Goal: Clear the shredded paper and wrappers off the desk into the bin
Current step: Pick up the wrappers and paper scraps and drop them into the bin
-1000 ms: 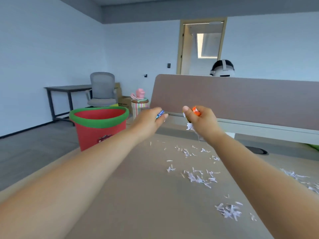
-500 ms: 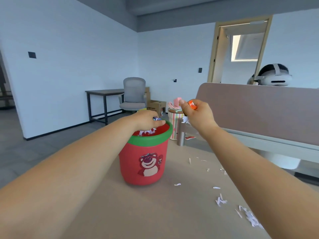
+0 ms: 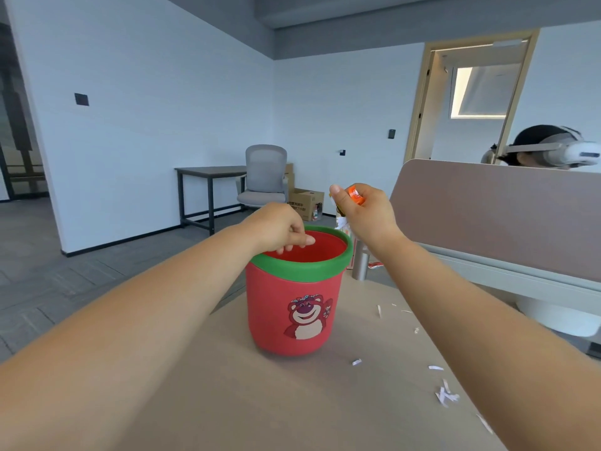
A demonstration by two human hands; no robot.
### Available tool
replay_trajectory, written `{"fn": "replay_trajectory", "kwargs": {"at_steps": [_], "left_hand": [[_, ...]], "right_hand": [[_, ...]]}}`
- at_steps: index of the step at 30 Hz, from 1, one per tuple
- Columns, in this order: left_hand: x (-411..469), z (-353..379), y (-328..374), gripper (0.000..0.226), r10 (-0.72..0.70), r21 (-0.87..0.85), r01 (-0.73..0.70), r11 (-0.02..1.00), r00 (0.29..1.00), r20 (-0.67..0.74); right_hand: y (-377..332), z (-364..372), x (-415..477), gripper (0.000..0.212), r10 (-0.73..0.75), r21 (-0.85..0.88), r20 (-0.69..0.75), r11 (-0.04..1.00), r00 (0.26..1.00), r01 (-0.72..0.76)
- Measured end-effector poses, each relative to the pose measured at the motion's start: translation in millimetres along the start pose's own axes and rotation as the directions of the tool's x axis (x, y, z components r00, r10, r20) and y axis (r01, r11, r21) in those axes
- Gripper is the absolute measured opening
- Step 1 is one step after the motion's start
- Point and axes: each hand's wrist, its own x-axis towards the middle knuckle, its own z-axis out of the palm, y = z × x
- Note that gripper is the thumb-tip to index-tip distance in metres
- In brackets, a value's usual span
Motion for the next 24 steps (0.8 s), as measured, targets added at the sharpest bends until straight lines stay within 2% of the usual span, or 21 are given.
{"fn": "replay_trajectory", "kwargs": {"at_steps": [5, 7, 11, 15, 18, 20, 22, 24], "left_hand": [[1, 1, -2, 0.047, -0.009, 0.04, 0.004, 0.999, 0.993, 0.117], [0, 1, -4, 0.043, 0.02, 0.052, -0.027, 0.998, 0.993, 0.12], [-9, -2, -11, 0.024, 0.039, 0.048, -0.035, 0.998, 0.995, -0.094], [-29, 0, -19, 0.038, 0.029, 0.061, -0.012, 0.998, 0.954, -0.3], [-45, 12, -30, 0.045, 0.039, 0.12, 0.018, 0.993, 0.892, -0.451], [-52, 23, -37, 0.046, -0.015, 0.098, 0.07, 0.993, 0.88, -0.474], [-56, 32, -39, 0.048, -0.109, -0.041, 0.102, 0.994, 0.884, -0.455], [-55, 37, -38, 0.048, -0.131, -0.095, 0.097, 0.991, 0.873, -0.471]], "right_hand": [[2, 1, 1, 0.049, 0.017, 0.01, -0.017, 1.0, 1.0, -0.017], [3, -1, 3, 0.049, 0.023, 0.006, -0.019, 1.0, 1.0, -0.023], [0, 5, 6, 0.046, 0.018, 0.021, -0.006, 1.0, 1.0, -0.018], [-8, 27, 13, 0.045, -0.011, 0.039, 0.025, 0.999, 1.0, 0.01], [-7, 47, 18, 0.046, -0.032, 0.003, 0.071, 0.999, 0.997, 0.032], [-2, 54, 19, 0.044, -0.025, -0.042, 0.158, 0.999, 0.987, 0.032], [1, 54, 14, 0.041, 0.001, -0.104, 0.258, 0.994, 0.966, 0.026], [1, 49, 8, 0.036, 0.032, -0.142, 0.354, 0.99, 0.935, 0.02]]}}
